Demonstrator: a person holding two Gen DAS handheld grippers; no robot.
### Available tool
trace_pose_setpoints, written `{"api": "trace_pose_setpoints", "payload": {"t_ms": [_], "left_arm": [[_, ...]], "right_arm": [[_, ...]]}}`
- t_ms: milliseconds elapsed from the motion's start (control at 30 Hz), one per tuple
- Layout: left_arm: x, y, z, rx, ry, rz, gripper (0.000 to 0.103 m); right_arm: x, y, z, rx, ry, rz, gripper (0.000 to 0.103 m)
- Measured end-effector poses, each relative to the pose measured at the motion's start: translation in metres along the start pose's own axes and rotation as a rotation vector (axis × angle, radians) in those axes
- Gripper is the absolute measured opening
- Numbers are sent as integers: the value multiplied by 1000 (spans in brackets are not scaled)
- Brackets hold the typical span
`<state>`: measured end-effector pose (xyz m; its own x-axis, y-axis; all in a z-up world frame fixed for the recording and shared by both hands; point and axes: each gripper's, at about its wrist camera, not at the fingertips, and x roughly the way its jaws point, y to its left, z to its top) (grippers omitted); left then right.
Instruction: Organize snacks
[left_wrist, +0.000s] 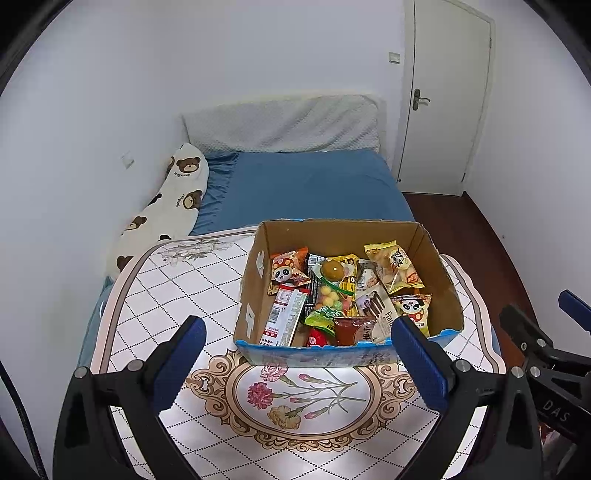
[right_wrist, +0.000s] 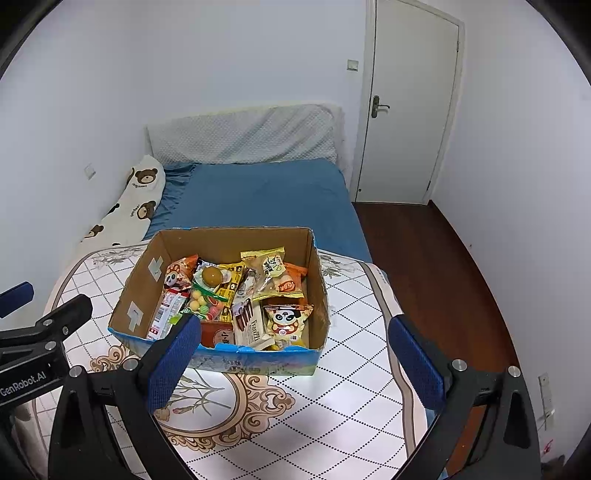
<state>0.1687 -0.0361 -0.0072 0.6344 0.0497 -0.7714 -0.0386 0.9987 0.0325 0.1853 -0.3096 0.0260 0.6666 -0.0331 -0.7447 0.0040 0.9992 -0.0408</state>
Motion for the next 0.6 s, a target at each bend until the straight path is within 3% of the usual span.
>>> {"api": "trace_pose_setpoints", "payload": {"t_ms": [600], "left_arm": [[0,-1,-3,4,5,-1,103]], "right_arm": [[1,-3,0,-3,14,3,103]]}}
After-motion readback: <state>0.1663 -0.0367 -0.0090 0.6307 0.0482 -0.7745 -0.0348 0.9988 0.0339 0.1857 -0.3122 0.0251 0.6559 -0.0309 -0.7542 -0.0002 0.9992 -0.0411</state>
